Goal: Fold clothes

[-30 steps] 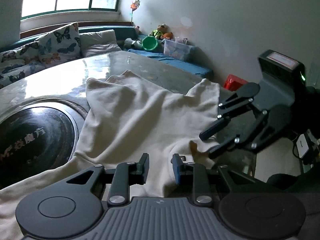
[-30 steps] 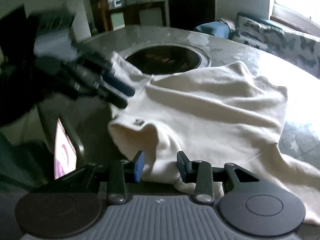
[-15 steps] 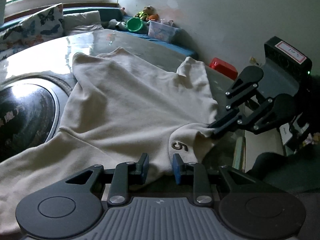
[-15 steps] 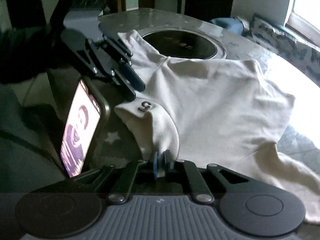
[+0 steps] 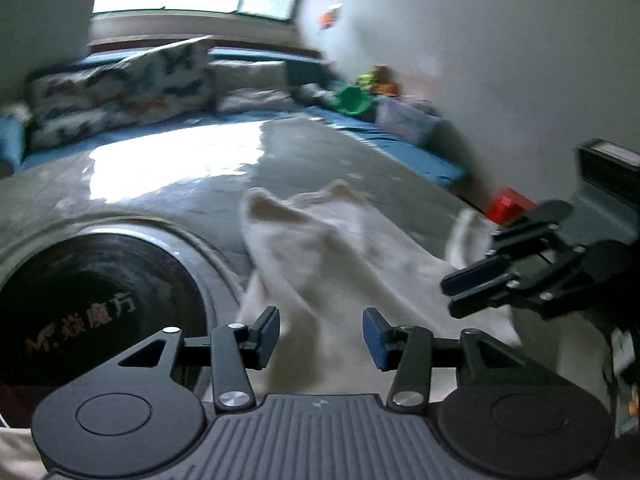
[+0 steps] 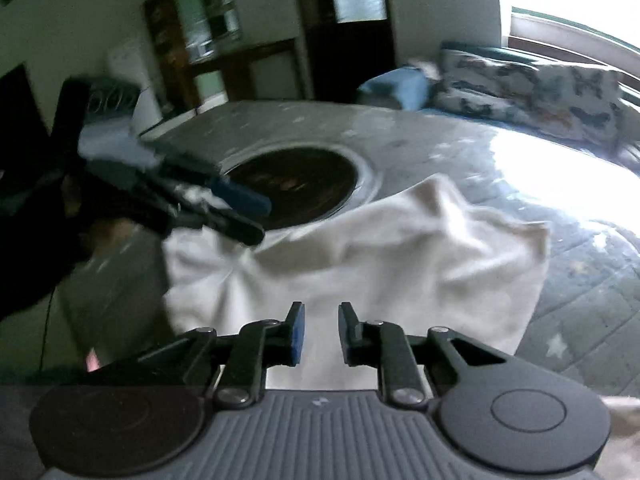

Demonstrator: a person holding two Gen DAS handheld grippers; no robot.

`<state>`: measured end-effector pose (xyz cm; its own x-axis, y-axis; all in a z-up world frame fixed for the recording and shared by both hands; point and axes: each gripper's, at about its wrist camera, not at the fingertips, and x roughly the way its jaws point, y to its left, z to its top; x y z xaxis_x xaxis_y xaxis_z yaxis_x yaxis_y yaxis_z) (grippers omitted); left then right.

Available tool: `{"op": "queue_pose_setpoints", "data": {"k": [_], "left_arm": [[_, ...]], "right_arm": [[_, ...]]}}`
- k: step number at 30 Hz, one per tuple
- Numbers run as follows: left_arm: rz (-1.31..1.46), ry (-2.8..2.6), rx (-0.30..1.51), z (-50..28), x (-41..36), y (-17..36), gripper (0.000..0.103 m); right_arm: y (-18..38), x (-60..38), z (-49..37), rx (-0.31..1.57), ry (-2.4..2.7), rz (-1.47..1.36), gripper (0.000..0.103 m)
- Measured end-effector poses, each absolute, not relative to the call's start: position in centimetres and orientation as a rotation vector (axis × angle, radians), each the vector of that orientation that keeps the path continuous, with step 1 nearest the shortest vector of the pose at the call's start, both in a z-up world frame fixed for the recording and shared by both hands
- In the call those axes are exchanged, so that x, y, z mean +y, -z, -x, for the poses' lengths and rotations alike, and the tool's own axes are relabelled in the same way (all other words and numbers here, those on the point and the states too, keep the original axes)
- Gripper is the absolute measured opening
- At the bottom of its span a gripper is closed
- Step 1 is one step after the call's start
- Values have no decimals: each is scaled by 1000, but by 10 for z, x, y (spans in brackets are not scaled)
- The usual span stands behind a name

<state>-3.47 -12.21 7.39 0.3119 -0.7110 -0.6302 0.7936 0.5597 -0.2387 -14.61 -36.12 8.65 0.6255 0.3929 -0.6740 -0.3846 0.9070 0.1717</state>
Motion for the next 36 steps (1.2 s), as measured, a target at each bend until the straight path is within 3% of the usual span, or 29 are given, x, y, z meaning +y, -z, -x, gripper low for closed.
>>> {"op": "queue_pose_setpoints", "data": {"k": [4,6,12,15,16,18,25,28,31,34,36], "left_arm": [[-87,908,813,8,-145,-60,53],[-64,884,842,-3,-153,-54,53],[-3,841,878,-23,-172,-39,49],[-19,824,857,-22,-179,-37,19],[-24,828,847,-20,-181,-37,13],[-33,840,815,-14,-183,-39,11],[-161,937,664,33,-204,-50,10],[-242,977,629,50,-213,-46,11],[-281,1003,615,59,-219,-40,11],[-280,1014,615,63,-219,-39,26],[-273,1019,617,64,-217,-38,30]], "right_arm": [[-86,-371,121,761,-372,-48,25],[-85,-374,112,756,-344,-64,35],[-78,-389,89,753,-279,-142,35],[-77,-396,80,744,-252,-185,35],[-78,-397,78,742,-242,-196,35],[-80,-399,73,731,-235,-223,35],[-83,-391,59,693,-228,-233,35],[-80,-378,56,703,-241,-198,43],[-74,-361,53,734,-238,-116,43],[-65,-348,47,774,-249,-50,43],[-59,-341,42,799,-256,-19,41]]}}
